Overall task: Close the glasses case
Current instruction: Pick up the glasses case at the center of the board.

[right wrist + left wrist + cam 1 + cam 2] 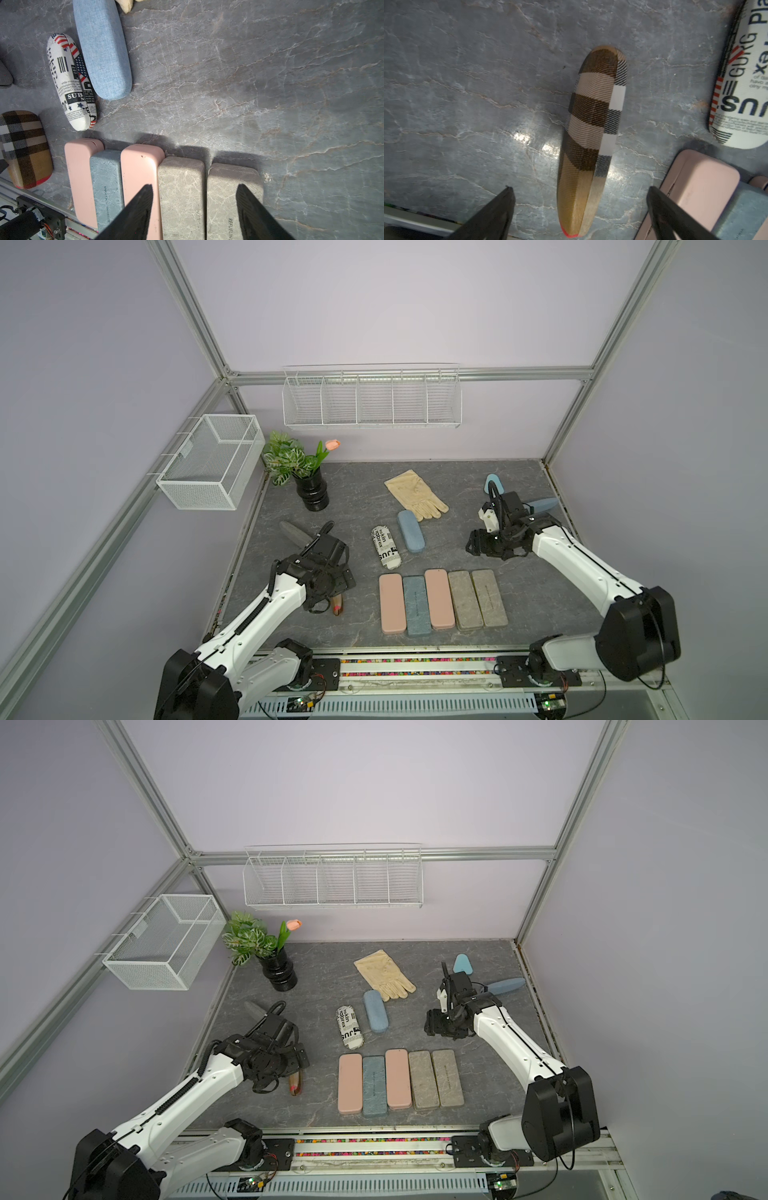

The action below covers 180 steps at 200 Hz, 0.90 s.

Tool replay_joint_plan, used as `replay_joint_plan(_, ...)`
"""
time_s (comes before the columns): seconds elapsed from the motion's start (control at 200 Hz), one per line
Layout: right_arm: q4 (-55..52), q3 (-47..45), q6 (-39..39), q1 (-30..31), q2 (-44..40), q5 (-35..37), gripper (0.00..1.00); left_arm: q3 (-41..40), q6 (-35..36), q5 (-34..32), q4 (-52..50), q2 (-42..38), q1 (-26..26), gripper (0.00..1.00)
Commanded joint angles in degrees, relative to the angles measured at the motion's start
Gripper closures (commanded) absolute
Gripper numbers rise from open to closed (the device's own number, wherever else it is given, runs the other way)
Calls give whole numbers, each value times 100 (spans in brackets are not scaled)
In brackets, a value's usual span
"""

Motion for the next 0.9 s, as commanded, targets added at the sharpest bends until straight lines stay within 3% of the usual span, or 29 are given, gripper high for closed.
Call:
replay_joint_plan(0.0, 11, 1, -52, 29, 37, -115, 33, -199, -216, -24, 74, 130, -17, 1)
replay_joint_plan(0.38, -114, -3, -67, 25, -7, -47, 33, -481, -220, 167, 850, 734, -14, 34)
replay_joint_plan(0.575, -99, -44, -70, 32, 11, -46, 33, -290, -105, 143, 986, 964, -14, 65)
replay_joint_plan(0.71, -133, -53, -103, 26, 56, -30, 33, -124, -29, 187, 1100, 1079, -19, 73)
replay_joint_plan(0.895, -152, -44, -134, 12, 29, 39, 33, 344, 117, 433, 1183, 1066, -31, 75)
